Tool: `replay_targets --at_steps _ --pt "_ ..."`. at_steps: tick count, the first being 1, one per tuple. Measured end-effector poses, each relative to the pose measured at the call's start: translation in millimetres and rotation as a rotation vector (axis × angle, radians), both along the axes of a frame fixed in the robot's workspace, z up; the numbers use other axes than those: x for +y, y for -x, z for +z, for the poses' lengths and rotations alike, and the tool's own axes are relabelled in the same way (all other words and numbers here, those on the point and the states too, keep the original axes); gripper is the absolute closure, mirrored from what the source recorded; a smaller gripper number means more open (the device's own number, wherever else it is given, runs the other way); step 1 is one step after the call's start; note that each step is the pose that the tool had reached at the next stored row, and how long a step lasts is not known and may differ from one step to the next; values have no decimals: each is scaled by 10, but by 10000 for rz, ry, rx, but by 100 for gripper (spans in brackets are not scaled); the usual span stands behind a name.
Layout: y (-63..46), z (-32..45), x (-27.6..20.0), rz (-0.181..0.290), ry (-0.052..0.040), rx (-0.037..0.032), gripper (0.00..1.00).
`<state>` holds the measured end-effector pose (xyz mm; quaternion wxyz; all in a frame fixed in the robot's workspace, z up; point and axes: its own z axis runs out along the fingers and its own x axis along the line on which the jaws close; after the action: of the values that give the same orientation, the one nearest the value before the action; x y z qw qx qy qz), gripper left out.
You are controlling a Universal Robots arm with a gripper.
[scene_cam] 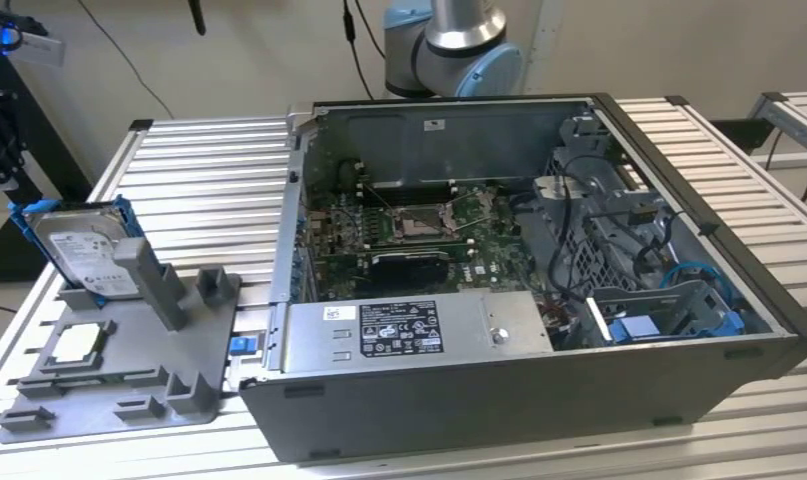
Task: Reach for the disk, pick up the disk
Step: 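Pick up the disk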
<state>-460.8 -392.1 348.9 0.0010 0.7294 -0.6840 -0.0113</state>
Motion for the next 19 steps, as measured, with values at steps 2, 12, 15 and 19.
replay_targets --at_steps 2,12,15,19 --pt "0 0 2 0 0 0 100" --pt "0 0 23 0 0 0 0" --pt "0 0 23 0 0 0 0" --pt "0 0 24 0 0 1 0"
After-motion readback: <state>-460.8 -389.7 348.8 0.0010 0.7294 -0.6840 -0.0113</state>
